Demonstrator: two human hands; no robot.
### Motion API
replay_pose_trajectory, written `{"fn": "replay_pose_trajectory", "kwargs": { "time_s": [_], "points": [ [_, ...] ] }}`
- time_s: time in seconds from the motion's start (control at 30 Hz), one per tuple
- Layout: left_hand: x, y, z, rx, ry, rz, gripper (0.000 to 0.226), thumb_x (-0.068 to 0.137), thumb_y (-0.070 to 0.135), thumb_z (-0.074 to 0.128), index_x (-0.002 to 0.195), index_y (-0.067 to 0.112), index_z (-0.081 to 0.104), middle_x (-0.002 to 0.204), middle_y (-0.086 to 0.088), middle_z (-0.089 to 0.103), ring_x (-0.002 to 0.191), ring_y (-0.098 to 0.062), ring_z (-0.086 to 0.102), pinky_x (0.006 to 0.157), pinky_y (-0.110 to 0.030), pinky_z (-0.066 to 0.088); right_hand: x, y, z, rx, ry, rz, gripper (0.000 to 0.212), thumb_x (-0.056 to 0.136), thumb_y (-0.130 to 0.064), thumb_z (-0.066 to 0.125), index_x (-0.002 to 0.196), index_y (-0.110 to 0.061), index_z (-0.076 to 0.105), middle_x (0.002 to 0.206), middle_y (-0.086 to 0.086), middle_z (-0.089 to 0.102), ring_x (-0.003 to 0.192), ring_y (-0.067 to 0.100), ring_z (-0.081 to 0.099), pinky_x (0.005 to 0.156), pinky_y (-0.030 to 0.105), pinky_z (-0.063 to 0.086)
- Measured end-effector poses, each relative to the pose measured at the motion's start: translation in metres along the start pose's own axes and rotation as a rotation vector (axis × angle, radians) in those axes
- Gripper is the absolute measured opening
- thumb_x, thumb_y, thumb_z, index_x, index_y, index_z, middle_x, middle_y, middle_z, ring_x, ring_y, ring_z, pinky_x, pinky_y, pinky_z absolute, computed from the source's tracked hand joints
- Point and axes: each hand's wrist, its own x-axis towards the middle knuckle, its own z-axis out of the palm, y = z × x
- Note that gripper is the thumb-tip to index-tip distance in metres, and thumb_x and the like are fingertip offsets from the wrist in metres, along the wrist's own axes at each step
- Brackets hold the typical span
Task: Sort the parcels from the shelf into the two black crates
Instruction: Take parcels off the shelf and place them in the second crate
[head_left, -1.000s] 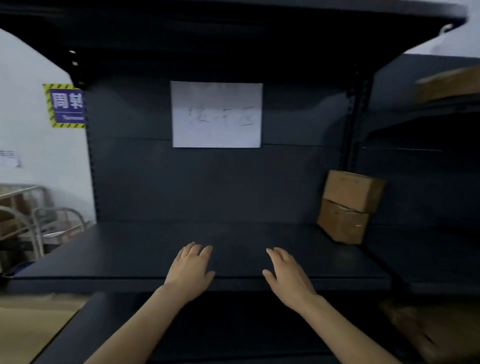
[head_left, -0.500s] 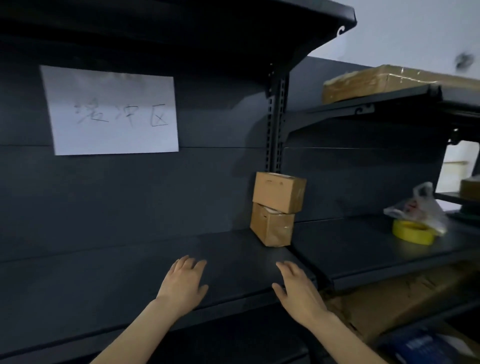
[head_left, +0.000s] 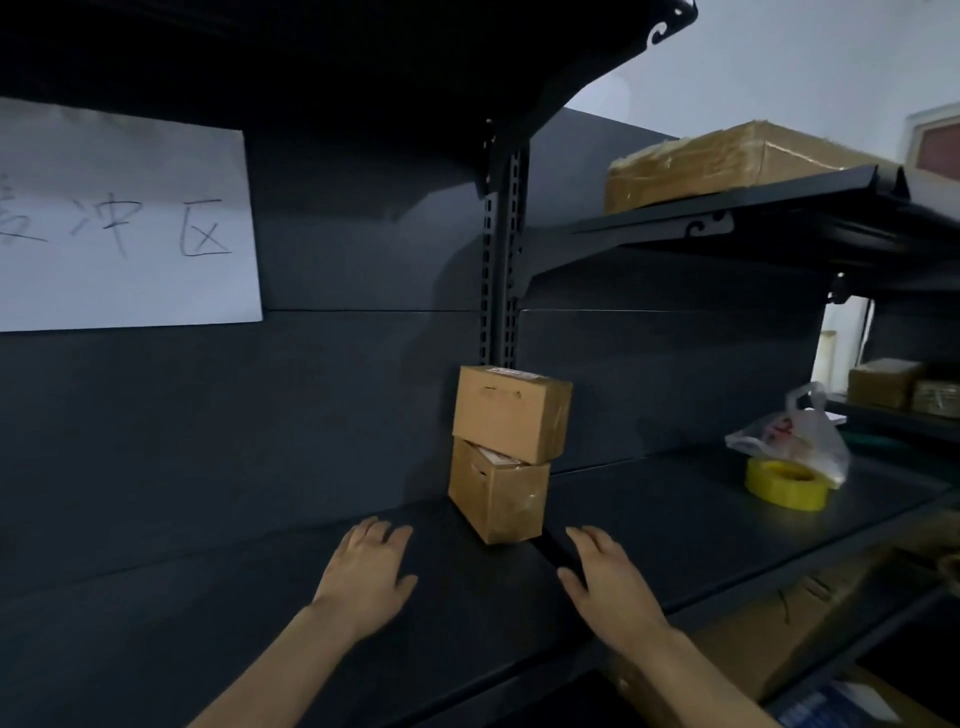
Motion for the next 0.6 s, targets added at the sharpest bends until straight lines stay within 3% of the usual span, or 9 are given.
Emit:
{"fn": "replay_pose_trajectory", "kwargs": {
  "time_s": [0.4,0.6],
  "points": [
    [0.079,0.05,-0.022,-0.024,0.111,-0.061,0.062,0.095,0.038,0.043,0.148,0.017,0.018,0.153,-0.006,0.024,0.144,-0.023,0.013,0.118,-0.032,0.009,0.108,0.042,-0.036,0.147,0.053,-0.057,0.053,0.098,-0.032,0.041,0.145,-0.013,0.025,0.149,0.007,0.03,0.134,0.019,0.033,0.107,0.028,0.034],
    [0.114,0.089,-0.039,-0.413,0.157,-0.088,0.051,0.096,0.035,0.043,0.142,0.016,0.031,0.139,-0.007,0.043,0.133,-0.022,0.035,0.107,-0.028,0.03,0.157,0.044,-0.05,0.577,-0.059,0.027,0.065,0.096,-0.044,0.039,0.149,-0.016,0.013,0.155,0.006,0.022,0.141,0.021,0.025,0.113,0.032,0.022]
  ]
}}
